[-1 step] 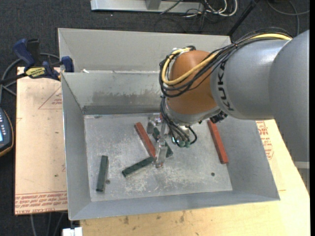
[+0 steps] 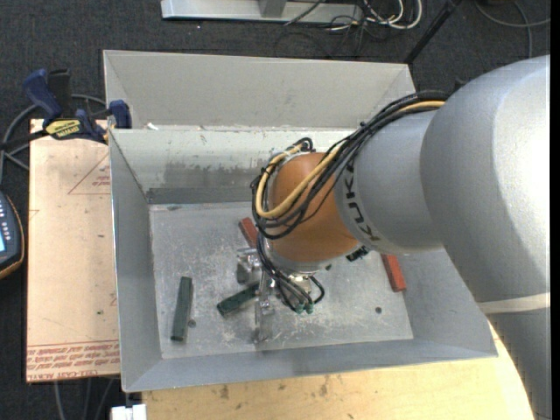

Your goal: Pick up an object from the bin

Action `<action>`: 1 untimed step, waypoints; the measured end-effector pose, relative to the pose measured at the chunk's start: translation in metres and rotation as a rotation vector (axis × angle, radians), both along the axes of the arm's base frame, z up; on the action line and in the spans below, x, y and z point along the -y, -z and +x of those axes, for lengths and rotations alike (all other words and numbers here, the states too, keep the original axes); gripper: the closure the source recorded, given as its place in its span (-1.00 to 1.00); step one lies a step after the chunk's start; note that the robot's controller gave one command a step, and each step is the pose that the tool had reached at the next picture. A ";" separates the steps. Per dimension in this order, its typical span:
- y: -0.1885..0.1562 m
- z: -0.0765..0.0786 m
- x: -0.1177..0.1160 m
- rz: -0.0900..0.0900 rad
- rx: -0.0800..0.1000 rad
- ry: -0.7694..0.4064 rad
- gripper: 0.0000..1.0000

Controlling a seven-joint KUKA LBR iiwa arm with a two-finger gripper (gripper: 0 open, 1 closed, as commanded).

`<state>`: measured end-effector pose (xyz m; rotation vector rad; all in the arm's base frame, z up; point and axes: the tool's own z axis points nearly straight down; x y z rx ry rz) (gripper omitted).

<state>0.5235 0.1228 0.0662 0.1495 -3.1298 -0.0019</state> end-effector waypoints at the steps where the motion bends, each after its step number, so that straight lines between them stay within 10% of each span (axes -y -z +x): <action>1: -0.004 0.004 0.002 0.001 0.010 0.004 1.00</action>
Offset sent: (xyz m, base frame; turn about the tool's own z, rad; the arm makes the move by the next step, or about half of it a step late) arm 0.0000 0.0000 0.0000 0.0000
